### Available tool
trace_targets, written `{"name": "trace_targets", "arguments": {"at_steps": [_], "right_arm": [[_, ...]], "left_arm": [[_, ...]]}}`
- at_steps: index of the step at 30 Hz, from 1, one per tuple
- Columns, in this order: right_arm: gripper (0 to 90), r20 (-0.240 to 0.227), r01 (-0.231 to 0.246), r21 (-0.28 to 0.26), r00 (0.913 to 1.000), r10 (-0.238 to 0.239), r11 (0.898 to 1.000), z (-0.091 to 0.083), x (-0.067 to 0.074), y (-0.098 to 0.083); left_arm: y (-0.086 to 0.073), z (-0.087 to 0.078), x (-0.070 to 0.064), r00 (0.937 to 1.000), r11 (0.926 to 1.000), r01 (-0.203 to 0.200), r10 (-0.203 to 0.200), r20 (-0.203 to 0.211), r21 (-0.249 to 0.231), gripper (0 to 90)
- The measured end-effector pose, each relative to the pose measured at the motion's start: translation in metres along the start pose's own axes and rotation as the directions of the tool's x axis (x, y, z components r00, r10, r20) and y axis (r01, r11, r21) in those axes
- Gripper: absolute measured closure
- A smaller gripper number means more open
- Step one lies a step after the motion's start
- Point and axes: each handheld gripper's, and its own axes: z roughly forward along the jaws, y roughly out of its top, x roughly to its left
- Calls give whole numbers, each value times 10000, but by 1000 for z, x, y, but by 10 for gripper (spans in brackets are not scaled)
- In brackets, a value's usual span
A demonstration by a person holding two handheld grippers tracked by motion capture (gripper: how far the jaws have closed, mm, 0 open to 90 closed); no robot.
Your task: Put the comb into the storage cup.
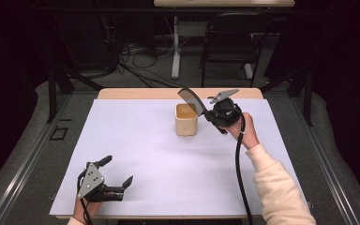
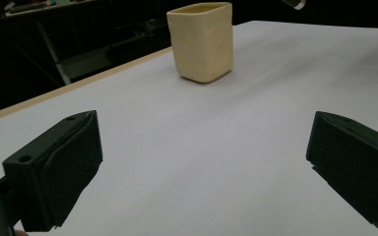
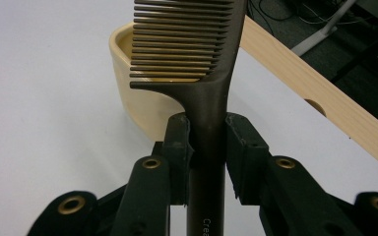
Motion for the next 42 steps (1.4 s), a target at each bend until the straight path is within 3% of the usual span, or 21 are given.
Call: {"name": "trace_targets", "arguments": {"at_steps": [42], "right_arm": [[722, 66, -176, -535, 9998, 180, 9984, 13, 3, 19]], "left_arm": [[0, -1, 0, 10000, 10000, 44, -45, -81, -88, 4]]}}
